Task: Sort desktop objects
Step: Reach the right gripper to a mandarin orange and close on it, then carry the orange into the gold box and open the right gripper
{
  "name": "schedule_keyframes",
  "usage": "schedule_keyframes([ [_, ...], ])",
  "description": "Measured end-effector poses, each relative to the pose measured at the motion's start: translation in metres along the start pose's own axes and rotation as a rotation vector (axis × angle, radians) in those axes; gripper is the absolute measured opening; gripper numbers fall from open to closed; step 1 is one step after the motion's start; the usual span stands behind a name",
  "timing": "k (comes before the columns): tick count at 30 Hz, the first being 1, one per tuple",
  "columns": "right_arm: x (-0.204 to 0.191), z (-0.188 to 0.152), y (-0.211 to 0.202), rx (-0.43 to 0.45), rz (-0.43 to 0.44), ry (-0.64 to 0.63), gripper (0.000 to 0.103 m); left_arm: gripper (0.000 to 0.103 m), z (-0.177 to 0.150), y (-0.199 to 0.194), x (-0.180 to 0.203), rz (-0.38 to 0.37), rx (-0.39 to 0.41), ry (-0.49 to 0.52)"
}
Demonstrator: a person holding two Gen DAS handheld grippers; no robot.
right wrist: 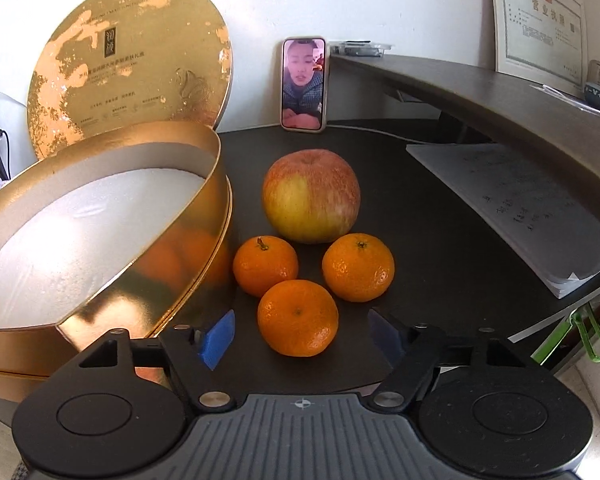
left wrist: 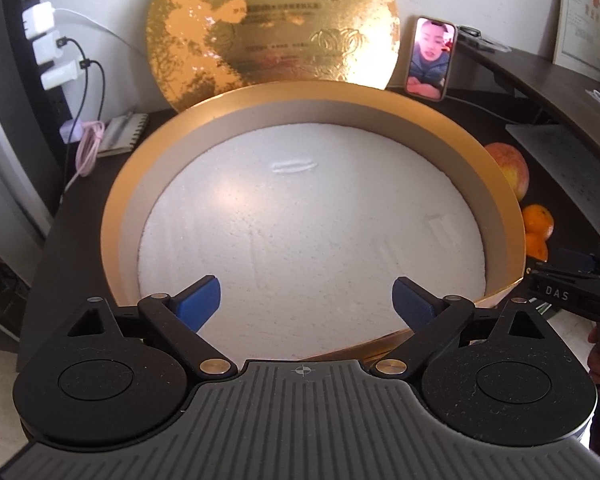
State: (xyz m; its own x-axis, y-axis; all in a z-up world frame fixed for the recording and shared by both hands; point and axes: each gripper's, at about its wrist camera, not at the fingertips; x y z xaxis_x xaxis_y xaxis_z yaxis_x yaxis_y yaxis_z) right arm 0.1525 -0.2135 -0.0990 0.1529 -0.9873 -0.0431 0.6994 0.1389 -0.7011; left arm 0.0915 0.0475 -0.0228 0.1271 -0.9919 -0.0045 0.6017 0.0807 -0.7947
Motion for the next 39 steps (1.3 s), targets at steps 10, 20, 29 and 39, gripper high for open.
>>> schedule_keyframes([
  [10, 0.002, 0.002, 0.013, -0.026, -0.004, 0.024, 0.051, 0.097, -0.002, 0.001, 0.001, -0.009, -0.017, 0.0],
  [20, -0.004, 0.013, -0.024, 0.009, -0.035, 0.04, 0.046, 0.097, -0.006, -0.009, -0.004, -0.023, 0.002, 0.017],
  [29, -0.071, 0.074, -0.115, 0.257, 0.124, -0.11, 0.046, 0.099, 0.006, -0.055, -0.064, 0.07, 0.144, -0.089],
  [39, -0.194, 0.059, -0.038, -0.074, 0.36, -0.363, 0.046, 0.1, -0.04, -0.054, -0.131, 0.165, 0.057, -0.229],
])
Point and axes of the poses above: each gripper's, at about its wrist camera, not at the fingertips, and y roughly the way its jaws point, x to its right, z to its top, and after that the axes turned 4 degrees about -x, right-handed
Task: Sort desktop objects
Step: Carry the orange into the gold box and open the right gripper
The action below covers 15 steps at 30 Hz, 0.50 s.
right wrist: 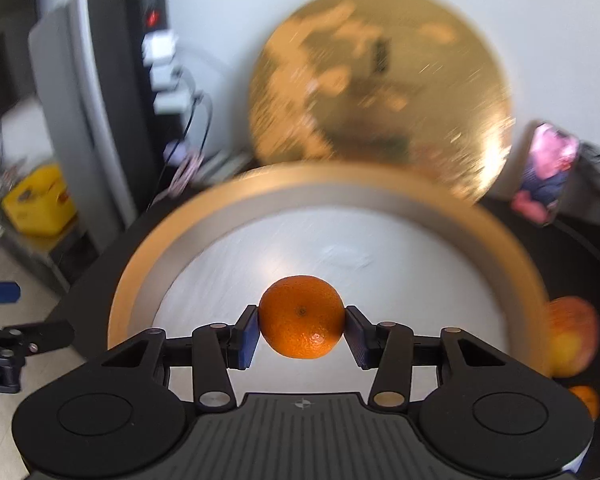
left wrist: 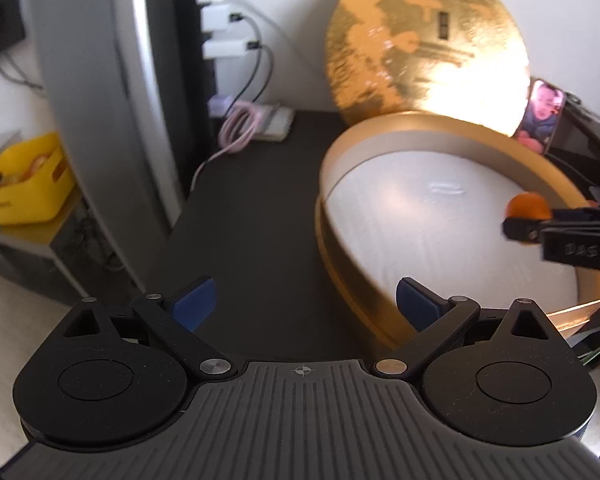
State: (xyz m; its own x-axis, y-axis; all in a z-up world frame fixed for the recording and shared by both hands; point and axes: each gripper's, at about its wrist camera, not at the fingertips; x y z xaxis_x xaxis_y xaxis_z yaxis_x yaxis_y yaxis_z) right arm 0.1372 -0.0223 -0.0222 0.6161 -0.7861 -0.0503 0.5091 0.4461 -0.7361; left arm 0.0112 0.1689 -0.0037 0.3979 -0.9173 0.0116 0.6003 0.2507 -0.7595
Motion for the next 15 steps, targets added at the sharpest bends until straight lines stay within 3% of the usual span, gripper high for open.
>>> schedule_keyframes([
  [7, -0.04, 0.008, 0.054, -0.185, 0.047, -0.08, 0.046, 0.1, -0.009, 0.004, -0.015, 0.001, -0.02, -0.022],
  [15, -0.04, 0.006, 0.064, -0.247, -0.004, -0.091, 0.046, 0.1, -0.011, 0.006, -0.014, -0.026, -0.031, -0.022],
])
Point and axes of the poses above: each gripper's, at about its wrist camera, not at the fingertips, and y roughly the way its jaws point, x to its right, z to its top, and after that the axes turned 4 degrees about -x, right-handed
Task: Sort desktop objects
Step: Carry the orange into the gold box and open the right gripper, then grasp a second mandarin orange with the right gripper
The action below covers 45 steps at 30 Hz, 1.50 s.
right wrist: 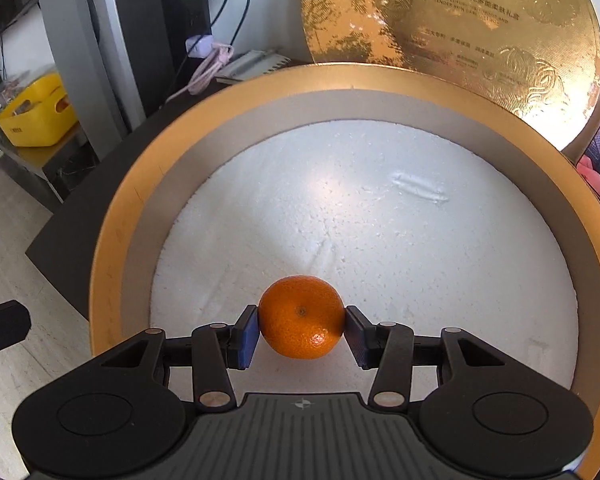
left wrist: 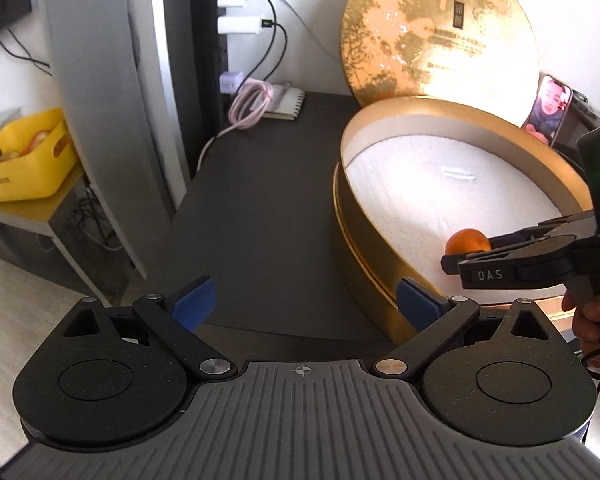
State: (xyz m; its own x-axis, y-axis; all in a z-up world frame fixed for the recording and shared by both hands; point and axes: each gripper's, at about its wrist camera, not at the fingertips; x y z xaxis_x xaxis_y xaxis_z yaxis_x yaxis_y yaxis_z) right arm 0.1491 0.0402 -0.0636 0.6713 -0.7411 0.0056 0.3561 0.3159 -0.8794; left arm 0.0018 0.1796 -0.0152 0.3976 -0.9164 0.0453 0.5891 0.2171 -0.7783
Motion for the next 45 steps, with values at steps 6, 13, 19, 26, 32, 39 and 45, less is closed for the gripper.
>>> schedule_keyframes([
  [6, 0.006, -0.003, -0.011, 0.037, 0.003, 0.015, 0.05, 0.1, -0.001, -0.003, 0.009, -0.008, 0.002, 0.019],
  [13, 0.031, -0.02, -0.089, 0.255, 0.006, 0.077, 0.072, 0.1, 0.0, -0.013, 0.029, -0.026, 0.027, 0.066],
  [19, 0.061, -0.07, -0.134, 0.412, -0.04, 0.191, 0.085, 0.1, -0.005, -0.013, 0.067, -0.138, 0.028, 0.166],
  [26, 0.124, -0.135, -0.136, 0.411, -0.233, 0.413, 0.084, 0.1, -0.01, -0.006, 0.124, -0.206, 0.021, 0.326],
  [32, 0.157, -0.166, -0.126, 0.36, -0.305, 0.499, 0.077, 0.098, -0.013, -0.001, 0.165, -0.279, 0.001, 0.4],
  [39, 0.189, -0.173, -0.099, 0.325, -0.329, 0.563, 0.063, 0.097, -0.02, 0.003, 0.199, -0.285, -0.004, 0.491],
  [45, 0.215, -0.168, -0.077, 0.312, -0.34, 0.577, 0.057, 0.098, -0.018, 0.01, 0.204, -0.272, -0.031, 0.477],
])
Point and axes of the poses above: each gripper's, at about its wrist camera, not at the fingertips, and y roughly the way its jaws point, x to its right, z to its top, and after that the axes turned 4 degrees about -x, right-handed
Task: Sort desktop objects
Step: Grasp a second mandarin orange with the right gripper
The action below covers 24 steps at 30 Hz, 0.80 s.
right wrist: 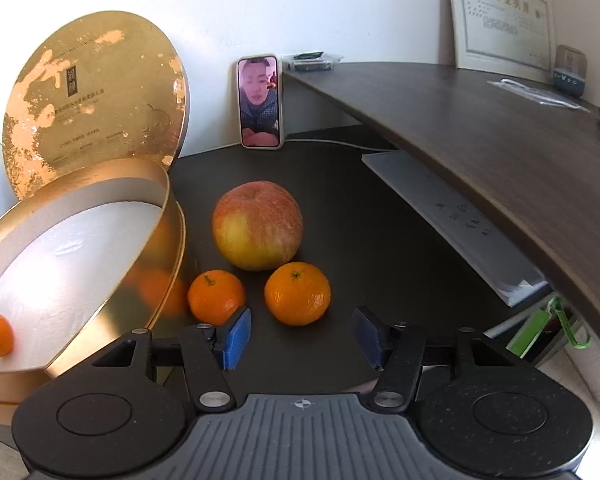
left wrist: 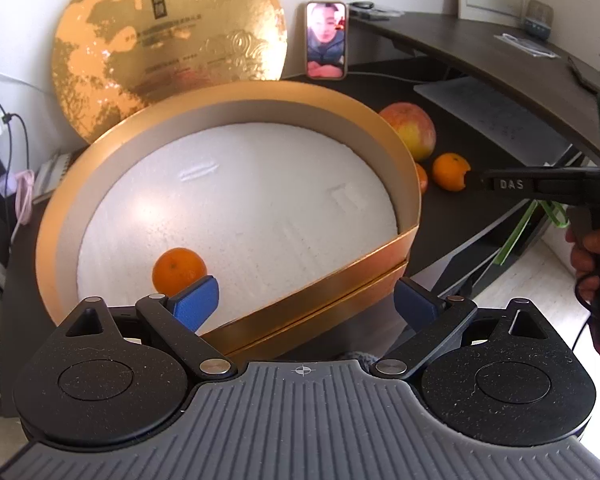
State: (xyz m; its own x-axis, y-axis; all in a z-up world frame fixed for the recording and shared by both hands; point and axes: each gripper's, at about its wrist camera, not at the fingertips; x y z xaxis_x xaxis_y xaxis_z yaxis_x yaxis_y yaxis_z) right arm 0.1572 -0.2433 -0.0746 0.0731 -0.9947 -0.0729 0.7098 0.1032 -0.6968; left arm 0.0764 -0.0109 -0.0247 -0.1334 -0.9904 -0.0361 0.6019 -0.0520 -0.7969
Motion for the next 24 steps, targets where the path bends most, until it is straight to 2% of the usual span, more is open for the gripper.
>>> schedule_keyframes([
  [13, 0.003, 0.013, 0.051, -0.063, 0.021, 0.015, 0.056, 0.098, 0.002, 0.004, -0.003, 0.009, -0.017, -0.001],
  [18, 0.0, 0.013, 0.056, -0.068, 0.034, 0.006, 0.05, 0.098, 0.001, 0.004, -0.006, 0.01, -0.016, -0.011],
  [24, -0.004, 0.013, 0.048, -0.067, 0.005, -0.001, 0.049, 0.098, -0.001, 0.0, -0.011, 0.011, -0.008, -0.022],
])
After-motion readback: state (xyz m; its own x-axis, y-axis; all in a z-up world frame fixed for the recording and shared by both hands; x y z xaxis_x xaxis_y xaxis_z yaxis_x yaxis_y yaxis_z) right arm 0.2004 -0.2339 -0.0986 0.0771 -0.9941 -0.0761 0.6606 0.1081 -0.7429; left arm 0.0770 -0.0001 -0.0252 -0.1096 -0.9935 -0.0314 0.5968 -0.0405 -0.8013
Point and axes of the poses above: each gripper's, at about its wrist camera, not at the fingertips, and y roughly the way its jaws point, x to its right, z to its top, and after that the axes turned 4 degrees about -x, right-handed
